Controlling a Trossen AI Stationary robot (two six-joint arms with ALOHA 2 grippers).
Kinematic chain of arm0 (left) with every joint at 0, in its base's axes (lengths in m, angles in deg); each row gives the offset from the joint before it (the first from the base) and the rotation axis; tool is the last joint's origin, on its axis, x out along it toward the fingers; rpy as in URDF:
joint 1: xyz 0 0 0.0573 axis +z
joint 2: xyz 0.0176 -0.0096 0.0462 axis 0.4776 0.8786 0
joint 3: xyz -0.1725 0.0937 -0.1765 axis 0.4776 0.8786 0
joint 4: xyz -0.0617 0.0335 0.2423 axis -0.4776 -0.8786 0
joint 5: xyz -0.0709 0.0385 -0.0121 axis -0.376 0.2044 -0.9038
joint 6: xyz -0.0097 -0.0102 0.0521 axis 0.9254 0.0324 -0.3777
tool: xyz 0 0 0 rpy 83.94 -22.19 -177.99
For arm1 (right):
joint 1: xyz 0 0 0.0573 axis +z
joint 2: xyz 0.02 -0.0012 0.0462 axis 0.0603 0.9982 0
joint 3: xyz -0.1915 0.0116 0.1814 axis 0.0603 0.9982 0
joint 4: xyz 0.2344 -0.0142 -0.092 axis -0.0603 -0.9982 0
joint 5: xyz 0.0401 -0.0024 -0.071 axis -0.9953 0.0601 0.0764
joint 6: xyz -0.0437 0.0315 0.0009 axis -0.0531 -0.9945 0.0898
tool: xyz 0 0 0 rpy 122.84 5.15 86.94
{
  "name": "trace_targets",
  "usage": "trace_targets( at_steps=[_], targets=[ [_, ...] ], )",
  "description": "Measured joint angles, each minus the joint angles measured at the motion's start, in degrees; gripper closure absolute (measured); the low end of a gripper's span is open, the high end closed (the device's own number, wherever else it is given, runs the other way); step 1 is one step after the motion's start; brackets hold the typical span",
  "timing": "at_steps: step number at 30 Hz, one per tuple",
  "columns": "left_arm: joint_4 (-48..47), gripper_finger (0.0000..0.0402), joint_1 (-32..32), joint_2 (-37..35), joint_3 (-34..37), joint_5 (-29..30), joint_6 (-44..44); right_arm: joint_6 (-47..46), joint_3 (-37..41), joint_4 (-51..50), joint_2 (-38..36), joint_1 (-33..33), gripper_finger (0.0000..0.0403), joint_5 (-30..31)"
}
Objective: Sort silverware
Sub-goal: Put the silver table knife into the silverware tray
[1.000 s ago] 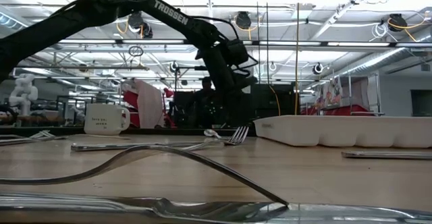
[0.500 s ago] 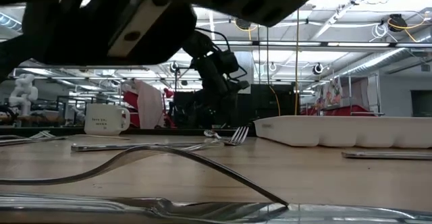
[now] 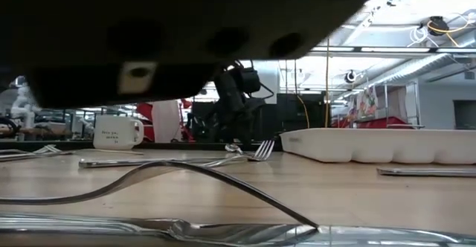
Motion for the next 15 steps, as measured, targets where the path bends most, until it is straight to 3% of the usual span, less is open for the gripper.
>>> trace_targets(
  at_steps=[4, 9, 13, 15],
  targets=[
    [-1.0, 0.0402, -2.2, 0.0, -0.8, 5.5, -5.1, -0.4, 0.0, 0.0, 0.0, 0.0, 0.0403, 0.0],
    [-5.8, 0.0402, -4.9, 0.0, -3.2, 14.9, -17.6, -0.4, 0.0, 0.0, 0.0, 0.0, 0.0403, 0.0],
    [-7.7, 0.0402, -6.7, -0.3, -6.2, 13.8, -20.8, -2.0, 0.2, 0.1, 0.0, 0.0, 0.0403, 0.6],
    [-10.9, 0.0402, -7.3, -0.4, -9.1, 13.4, -19.6, -4.4, 2.2, 0.0, -0.1, -0.3, 0.0403, 4.1]
  ],
)
